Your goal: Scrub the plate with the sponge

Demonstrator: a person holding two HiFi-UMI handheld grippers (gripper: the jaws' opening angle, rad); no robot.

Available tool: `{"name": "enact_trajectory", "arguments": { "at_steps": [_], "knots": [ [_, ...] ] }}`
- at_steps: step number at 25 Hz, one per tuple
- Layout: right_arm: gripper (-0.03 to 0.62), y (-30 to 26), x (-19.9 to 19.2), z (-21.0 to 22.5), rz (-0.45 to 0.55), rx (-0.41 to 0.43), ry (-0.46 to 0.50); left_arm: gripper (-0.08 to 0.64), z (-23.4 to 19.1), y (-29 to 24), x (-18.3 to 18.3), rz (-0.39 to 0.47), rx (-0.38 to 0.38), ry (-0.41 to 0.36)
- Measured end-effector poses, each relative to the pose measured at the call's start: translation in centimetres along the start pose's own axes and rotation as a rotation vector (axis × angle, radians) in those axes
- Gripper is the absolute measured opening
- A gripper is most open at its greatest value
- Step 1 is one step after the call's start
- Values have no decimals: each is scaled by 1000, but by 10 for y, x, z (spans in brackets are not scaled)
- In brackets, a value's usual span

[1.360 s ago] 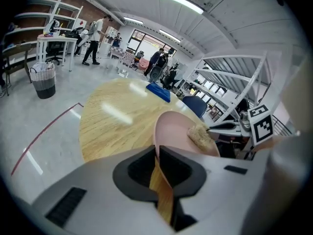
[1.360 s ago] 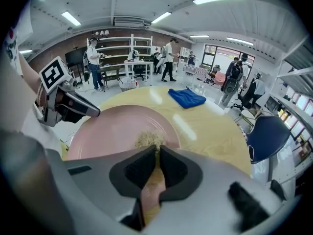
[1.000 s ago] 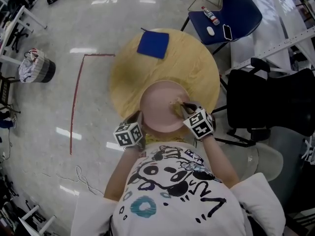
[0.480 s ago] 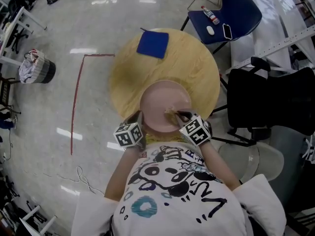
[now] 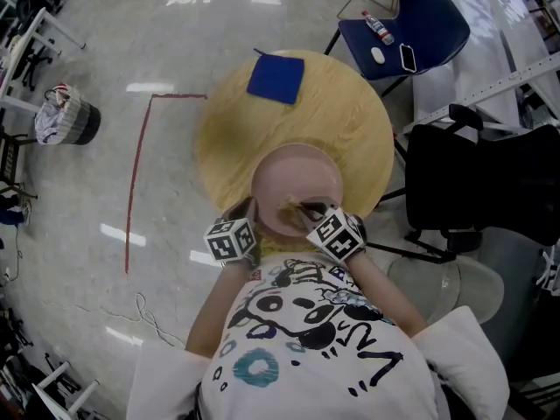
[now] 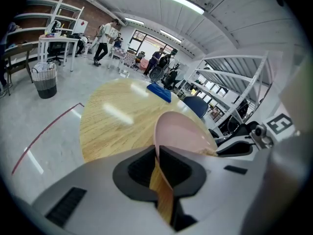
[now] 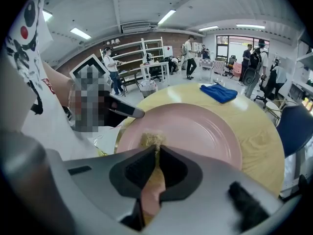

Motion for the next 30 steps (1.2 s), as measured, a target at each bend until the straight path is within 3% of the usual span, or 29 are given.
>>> {"name": "enact_trajectory", "arguments": {
  "at_steps": [11,30],
  "knots": [
    [43,-29,30,4,21,43,27,38,0,-2,1,-12,-12,-3],
    [43,-46,54,55,81,-44,-32,38,1,-2,1,-24,-23,-19]
  ]
}}
Point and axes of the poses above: the fingertips, and each gripper's own axes: y backward along the fingers, z to its right, x out of its top, the point moved 5 cm from there along y, backward along the fingers, and after that the axes turned 3 degrees about x, right-handed, at the moved point
